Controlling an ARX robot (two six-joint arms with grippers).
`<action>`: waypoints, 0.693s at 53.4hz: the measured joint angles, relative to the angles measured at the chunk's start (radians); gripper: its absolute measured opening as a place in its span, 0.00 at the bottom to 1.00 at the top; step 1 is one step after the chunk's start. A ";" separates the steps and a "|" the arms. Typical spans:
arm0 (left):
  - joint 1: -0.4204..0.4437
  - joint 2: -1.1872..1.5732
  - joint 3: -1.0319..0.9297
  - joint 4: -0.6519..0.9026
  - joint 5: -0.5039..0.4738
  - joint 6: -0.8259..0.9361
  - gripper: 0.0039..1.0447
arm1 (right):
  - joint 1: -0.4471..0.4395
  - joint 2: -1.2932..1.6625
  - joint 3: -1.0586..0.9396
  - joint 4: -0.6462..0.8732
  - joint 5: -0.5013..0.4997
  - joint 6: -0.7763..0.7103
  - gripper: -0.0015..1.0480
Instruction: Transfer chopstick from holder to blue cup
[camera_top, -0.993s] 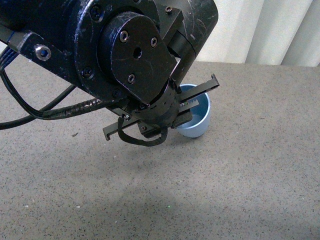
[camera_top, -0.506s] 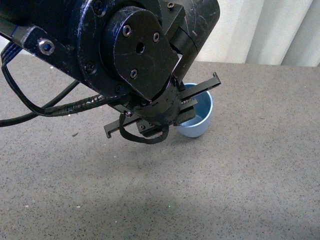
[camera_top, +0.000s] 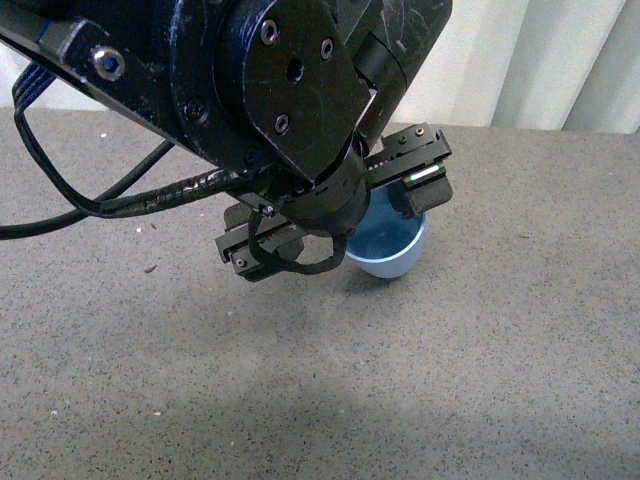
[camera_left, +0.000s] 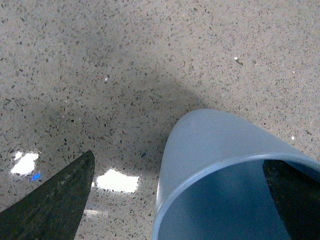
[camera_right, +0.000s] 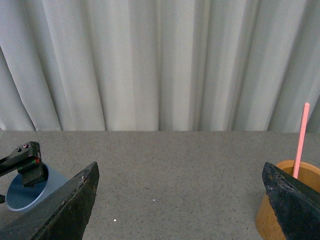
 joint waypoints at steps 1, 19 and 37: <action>0.000 0.000 0.003 -0.001 -0.002 0.003 0.95 | 0.000 0.000 0.000 0.000 0.000 0.000 0.91; 0.003 0.000 0.040 -0.020 -0.005 0.011 0.94 | 0.000 0.000 0.000 0.000 0.000 0.000 0.91; 0.003 0.000 0.050 -0.024 -0.002 0.011 0.94 | 0.000 0.000 0.000 0.000 0.000 0.000 0.91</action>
